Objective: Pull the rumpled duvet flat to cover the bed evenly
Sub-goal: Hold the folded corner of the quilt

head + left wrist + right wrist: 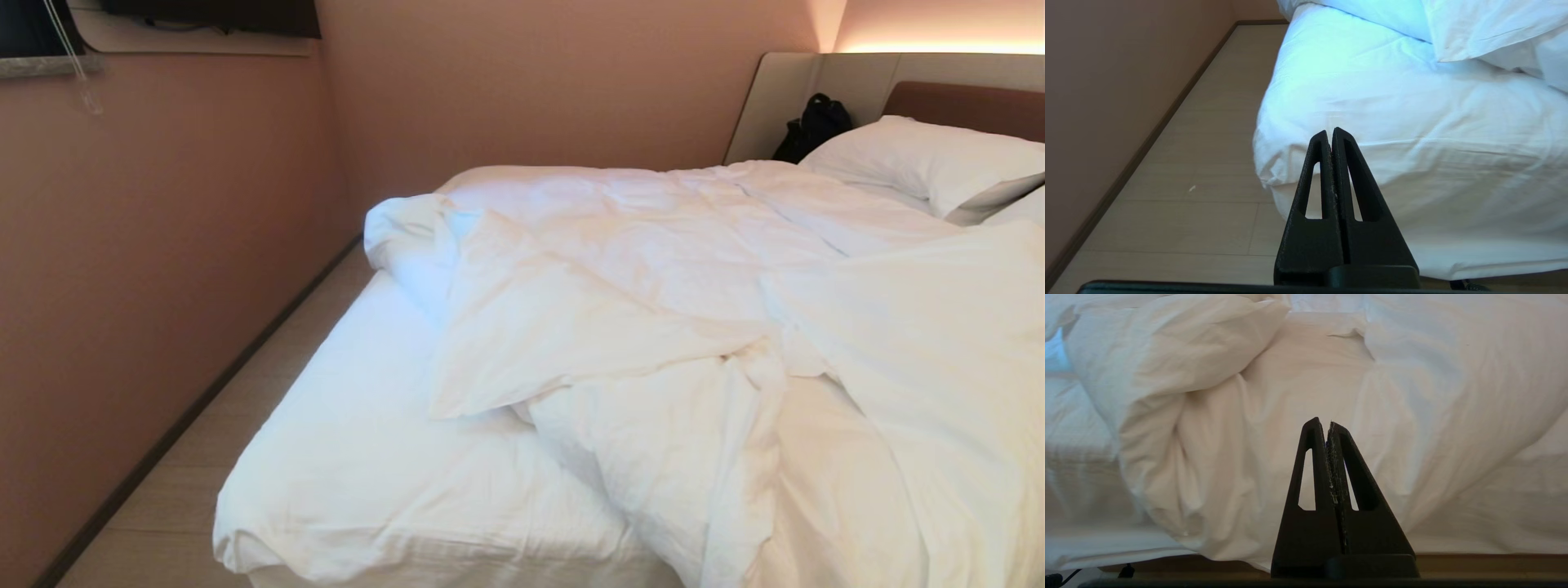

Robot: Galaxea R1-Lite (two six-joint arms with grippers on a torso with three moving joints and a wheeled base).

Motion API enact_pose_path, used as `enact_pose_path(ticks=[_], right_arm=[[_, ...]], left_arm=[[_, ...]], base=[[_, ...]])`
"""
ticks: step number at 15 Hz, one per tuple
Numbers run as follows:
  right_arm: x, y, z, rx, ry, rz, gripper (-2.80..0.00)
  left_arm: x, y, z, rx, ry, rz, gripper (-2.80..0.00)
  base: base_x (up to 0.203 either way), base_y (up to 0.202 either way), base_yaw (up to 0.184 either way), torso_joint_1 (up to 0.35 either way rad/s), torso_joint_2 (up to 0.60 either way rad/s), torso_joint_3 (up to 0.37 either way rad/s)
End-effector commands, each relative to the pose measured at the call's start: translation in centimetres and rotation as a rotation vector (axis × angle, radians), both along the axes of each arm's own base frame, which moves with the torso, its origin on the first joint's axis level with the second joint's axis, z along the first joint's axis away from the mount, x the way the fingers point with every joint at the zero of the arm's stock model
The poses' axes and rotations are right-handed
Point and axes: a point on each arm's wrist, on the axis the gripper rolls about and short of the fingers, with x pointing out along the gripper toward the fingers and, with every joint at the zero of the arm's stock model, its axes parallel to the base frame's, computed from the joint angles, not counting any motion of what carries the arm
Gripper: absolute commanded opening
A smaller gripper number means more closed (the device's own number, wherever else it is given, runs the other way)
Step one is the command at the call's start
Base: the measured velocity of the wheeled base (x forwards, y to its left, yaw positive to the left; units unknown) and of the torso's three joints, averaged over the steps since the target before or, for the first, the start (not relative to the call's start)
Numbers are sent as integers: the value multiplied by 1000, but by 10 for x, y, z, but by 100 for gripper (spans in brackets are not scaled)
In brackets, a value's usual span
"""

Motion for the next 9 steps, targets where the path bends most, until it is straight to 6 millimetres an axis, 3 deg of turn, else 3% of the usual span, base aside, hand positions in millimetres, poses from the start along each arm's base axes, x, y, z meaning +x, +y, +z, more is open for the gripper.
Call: enact_pose_path(ticks=[1,7,9], right_arm=[[0,0,0,0,0,0,-280],[0,0,0,0,0,0,-280],[0,0,0,0,0,0,-280]], left_arm=[[0,0,0,-1,-1,0,-280],[0,0,0,-1,-1,2,-280],[0,0,0,-7,1,0,-280]], base=[[0,-201,-2,2,7,7],[0,-192,1,1,2,1],[0,-94,-1,-1,4,6]])
